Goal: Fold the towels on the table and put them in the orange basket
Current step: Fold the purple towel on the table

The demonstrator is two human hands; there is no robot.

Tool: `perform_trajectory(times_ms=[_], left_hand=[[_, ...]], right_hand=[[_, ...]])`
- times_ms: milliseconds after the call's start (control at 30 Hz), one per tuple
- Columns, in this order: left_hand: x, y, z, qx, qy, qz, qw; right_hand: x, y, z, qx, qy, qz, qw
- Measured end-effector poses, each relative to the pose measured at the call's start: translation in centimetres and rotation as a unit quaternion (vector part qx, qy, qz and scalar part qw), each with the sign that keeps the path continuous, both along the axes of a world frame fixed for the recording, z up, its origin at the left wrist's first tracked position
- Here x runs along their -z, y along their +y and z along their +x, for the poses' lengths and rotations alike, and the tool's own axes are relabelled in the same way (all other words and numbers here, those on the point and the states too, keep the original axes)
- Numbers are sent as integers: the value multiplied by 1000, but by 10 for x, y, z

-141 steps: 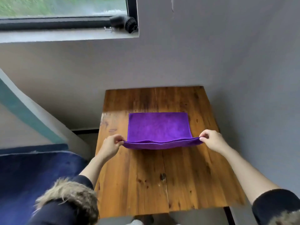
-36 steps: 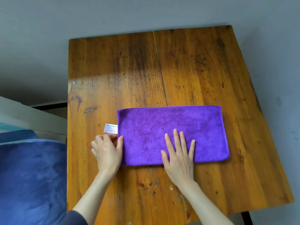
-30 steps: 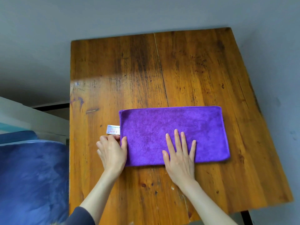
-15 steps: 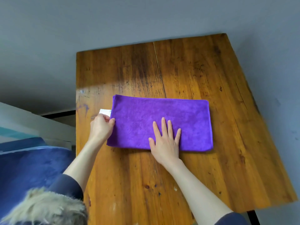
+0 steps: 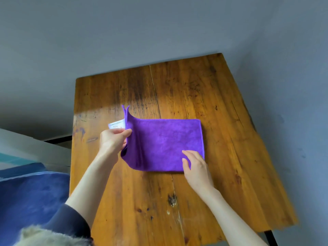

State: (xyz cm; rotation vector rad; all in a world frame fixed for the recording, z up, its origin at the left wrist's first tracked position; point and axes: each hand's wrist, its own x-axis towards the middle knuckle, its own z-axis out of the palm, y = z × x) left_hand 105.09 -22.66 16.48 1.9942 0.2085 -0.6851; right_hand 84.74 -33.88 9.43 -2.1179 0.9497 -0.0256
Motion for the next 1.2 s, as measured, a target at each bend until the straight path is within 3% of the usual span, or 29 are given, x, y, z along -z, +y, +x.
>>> perform_trajectory(times_ms=[200,400,600,800,867,967,1067,1200], left_hand=[[16,-75,-65,97,-86,32,991],[57,-112,-110,105,-40,57,992],[60,-117,-119,101,-56,64,991],[69,-119,-132,194,-16,69,978],[70,-111,-131,208,-52,68,974],[69,-86,-124,171,-200,93,960],[77,-54,-112,169,-333,169,912],[97,-28,-107,292,-335,226,867]], right_hand=[[5,-29,-31,51,-16,43,998],[15,-46,-47,46,-23,94,994],[16,-58,-46,90,-32,196,976],[17,-70,-41,146,-56,281,947],[18,-73,-39,151,-53,294,942],[19,-73,-32,158,-40,289,943],[17,-70,-21,153,-6,250,956],[12,-63,-4,112,81,141,980]])
